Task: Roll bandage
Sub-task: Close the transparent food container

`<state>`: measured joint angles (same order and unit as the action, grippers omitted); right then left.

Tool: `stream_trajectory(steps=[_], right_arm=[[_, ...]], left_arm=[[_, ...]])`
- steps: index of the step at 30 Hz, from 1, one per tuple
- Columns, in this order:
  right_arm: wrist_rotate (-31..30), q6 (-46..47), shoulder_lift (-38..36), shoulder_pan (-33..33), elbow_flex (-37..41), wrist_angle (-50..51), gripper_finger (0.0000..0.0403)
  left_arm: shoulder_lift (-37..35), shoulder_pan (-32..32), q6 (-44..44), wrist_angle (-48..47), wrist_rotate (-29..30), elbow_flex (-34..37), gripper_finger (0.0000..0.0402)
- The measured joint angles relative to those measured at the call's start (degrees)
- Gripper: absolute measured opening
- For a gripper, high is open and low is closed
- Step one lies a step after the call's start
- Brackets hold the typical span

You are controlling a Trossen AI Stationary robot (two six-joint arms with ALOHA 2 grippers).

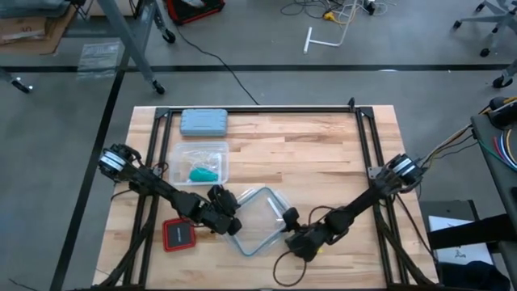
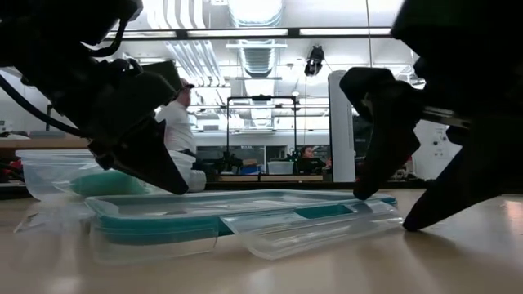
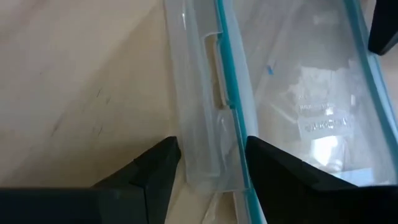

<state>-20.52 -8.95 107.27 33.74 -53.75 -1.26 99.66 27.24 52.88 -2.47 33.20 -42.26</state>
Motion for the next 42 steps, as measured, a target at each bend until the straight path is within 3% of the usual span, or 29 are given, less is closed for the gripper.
stream_trajectory(steps=[7, 12, 14, 18, 24, 27, 33, 42], right_arm=[[0.28, 2.37, 0.58, -0.35, -1.8, 2.2, 0.019], [-2.83, 4.46, 1.41, -0.56, -2.24, 2.23, 0.0189], [-6.09, 7.56, 1.48, -0.79, -2.26, 2.15, 0.0184], [-15.86, 10.93, 1.37, -1.23, -2.02, 3.57, 0.0169], [-18.71, 22.01, 0.67, -2.48, -2.02, 3.56, 0.0143], [-15.08, 27.97, -0.7, -3.62, -2.02, 4.14, 0.0131], [-0.41, 44.94, -7.69, -6.62, -1.9, 11.22, 0.011], [2.9, 60.74, -18.4, -7.13, 0.33, 28.81, 0.0078]], left_arm=[[0.0, 0.13, 1.77, 1.38, -0.32, 0.05, 0.0], [0.04, 0.11, 1.7, 2.82, -1.5, 0.09, 0.0], [0.11, 0.13, 1.69, 3.12, -4.62, 0.03, 0.0], [1.01, 0.24, 1.66, 4.17, -5.08, 0.05, 0.0], [2.69, 0.31, 2.53, 5.54, -4.86, -0.15, 0.0], [2.69, 0.31, 2.55, 5.91, -4.77, -0.11, 0.0], [2.69, 0.33, 3.12, 6.09, -4.25, -0.09, 0.0], [2.69, 0.31, 2.63, 6.15, -4.19, -0.07, 0.0]])
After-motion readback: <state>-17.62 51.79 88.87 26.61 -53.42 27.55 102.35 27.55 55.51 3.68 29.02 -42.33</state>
